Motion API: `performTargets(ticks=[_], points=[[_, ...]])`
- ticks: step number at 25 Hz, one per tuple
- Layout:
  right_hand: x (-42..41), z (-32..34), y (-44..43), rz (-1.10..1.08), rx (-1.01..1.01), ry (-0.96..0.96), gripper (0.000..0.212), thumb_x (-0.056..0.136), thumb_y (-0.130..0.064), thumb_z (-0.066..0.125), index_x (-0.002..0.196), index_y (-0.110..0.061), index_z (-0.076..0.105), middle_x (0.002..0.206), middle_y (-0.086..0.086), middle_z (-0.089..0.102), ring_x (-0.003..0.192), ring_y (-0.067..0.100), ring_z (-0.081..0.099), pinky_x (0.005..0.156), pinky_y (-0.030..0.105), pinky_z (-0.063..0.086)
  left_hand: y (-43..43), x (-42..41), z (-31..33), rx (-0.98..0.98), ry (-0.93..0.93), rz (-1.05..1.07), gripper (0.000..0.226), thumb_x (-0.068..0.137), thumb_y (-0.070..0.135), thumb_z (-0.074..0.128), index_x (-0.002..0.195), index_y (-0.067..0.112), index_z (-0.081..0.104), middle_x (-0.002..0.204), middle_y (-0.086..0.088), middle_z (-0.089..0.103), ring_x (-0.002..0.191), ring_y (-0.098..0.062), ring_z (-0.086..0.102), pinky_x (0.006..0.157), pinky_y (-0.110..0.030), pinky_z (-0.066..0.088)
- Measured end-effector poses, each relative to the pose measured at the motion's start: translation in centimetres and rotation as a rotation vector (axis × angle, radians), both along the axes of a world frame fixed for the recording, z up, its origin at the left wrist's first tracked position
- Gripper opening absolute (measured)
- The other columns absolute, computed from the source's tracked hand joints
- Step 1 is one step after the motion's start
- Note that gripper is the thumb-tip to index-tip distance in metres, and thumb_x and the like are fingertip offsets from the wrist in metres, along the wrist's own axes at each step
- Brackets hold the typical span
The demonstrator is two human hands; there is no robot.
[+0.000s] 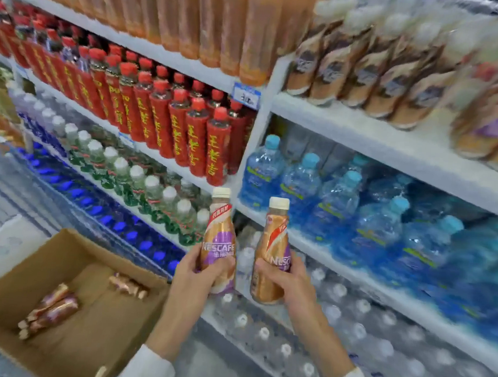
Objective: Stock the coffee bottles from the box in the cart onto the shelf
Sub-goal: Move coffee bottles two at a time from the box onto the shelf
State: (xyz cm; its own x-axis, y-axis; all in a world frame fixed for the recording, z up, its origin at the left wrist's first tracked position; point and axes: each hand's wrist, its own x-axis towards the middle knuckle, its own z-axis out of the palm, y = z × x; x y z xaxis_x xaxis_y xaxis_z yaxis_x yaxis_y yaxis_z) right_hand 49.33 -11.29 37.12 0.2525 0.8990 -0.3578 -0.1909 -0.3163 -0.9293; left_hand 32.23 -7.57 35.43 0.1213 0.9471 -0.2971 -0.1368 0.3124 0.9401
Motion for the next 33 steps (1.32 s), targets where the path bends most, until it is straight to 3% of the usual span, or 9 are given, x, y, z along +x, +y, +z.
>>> performTargets(ticks=[3,5,7,13,15,18,22,28,33], points=[[6.0,1.2,-3.6,-0.12,0.042,-0.008,0.044,0.072,-0.022,0.085,0.111,-0.021,0.065,0.095,-0.003,0.075,0.079,0.001,0.071,0.065,0.013,0.05,-0.5,6.8,0.8,0.046,-0.001,-0.131,0.041,0.07,0.023,0.087,0.106,0.015,0.068,0.088,-0.006,0.076,0.076,-0.022,0.072,0.068,-0.036,0.057],[10.5,2.5,-6.6,-0.197,0.067,-0.015,0.055,0.064,-0.03,0.086,0.114,-0.022,0.066,0.1,-0.004,0.077,0.09,0.008,0.072,0.071,0.018,0.051,-1.7,12.2,1.6,0.109,0.014,-0.227,0.027,0.079,0.012,0.081,0.103,0.014,0.068,0.087,-0.009,0.074,0.071,-0.014,0.07,0.061,-0.026,0.055],[14.8,3.8,-9.2,-0.258,0.096,-0.015,0.053,0.067,-0.026,0.088,0.114,-0.021,0.065,0.096,-0.008,0.077,0.087,0.007,0.072,0.067,0.015,0.052,-3.3,17.0,2.6,0.171,0.027,-0.283,0.021,0.081,0.002,0.077,0.097,0.014,0.069,0.081,-0.006,0.072,0.063,-0.006,0.066,0.056,-0.017,0.052],[26.6,7.6,-14.8,-0.321,0.195,-0.097,0.05,0.066,-0.03,0.085,0.112,-0.023,0.066,0.1,-0.007,0.077,0.093,0.009,0.07,0.073,0.017,0.051,-8.1,30.2,7.1,0.248,-0.045,-0.369,0.028,0.072,0.007,0.086,0.094,0.01,0.07,0.078,-0.009,0.073,0.062,-0.008,0.067,0.055,-0.017,0.052],[30.5,9.1,-15.8,-0.365,0.237,-0.107,0.053,0.065,-0.028,0.088,0.113,-0.021,0.066,0.101,-0.006,0.077,0.091,0.009,0.071,0.073,0.017,0.054,-8.7,34.1,9.0,0.299,-0.068,-0.389,0.032,0.069,0.013,0.086,0.097,0.008,0.071,0.083,-0.014,0.074,0.066,-0.011,0.068,0.058,-0.018,0.054],[35.9,11.7,-16.4,-0.412,0.316,-0.181,0.051,0.064,-0.028,0.087,0.11,-0.024,0.065,0.097,-0.009,0.076,0.088,0.006,0.071,0.07,0.015,0.053,-8.0,39.2,11.8,0.403,-0.07,-0.4,0.035,0.068,0.012,0.088,0.1,0.012,0.071,0.085,-0.004,0.077,0.074,-0.013,0.07,0.065,-0.022,0.055],[42.2,14.7,-14.6,-0.437,0.414,-0.328,0.03,0.084,-0.014,0.077,0.107,-0.019,0.059,0.085,-0.018,0.071,0.079,-0.002,0.066,0.068,0.011,0.049,-6.0,45.0,15.4,0.56,-0.027,-0.409,0.048,0.071,0.02,0.09,0.112,0.024,0.066,0.101,0.005,0.076,0.09,-0.01,0.072,0.078,-0.026,0.058],[46.2,15.9,-10.9,-0.405,0.402,-0.433,0.054,0.09,-0.02,0.074,0.132,-0.026,0.042,0.114,-0.019,0.065,0.092,-0.018,0.061,0.073,0.007,0.048,-2.8,50.2,16.8,0.664,0.028,-0.458,0.05,0.076,0.022,0.086,0.12,0.024,0.063,0.108,0.011,0.073,0.097,-0.007,0.07,0.089,-0.033,0.059],[47.2,14.3,-10.0,-0.436,0.359,-0.483,0.061,0.089,-0.026,0.076,0.138,-0.023,0.038,0.123,-0.012,0.063,0.114,-0.001,0.061,0.086,0.013,0.048,-1.1,51.3,15.3,0.667,0.059,-0.497,0.057,0.076,0.026,0.086,0.127,0.026,0.06,0.116,0.01,0.07,0.103,-0.006,0.067,0.09,-0.027,0.057]])
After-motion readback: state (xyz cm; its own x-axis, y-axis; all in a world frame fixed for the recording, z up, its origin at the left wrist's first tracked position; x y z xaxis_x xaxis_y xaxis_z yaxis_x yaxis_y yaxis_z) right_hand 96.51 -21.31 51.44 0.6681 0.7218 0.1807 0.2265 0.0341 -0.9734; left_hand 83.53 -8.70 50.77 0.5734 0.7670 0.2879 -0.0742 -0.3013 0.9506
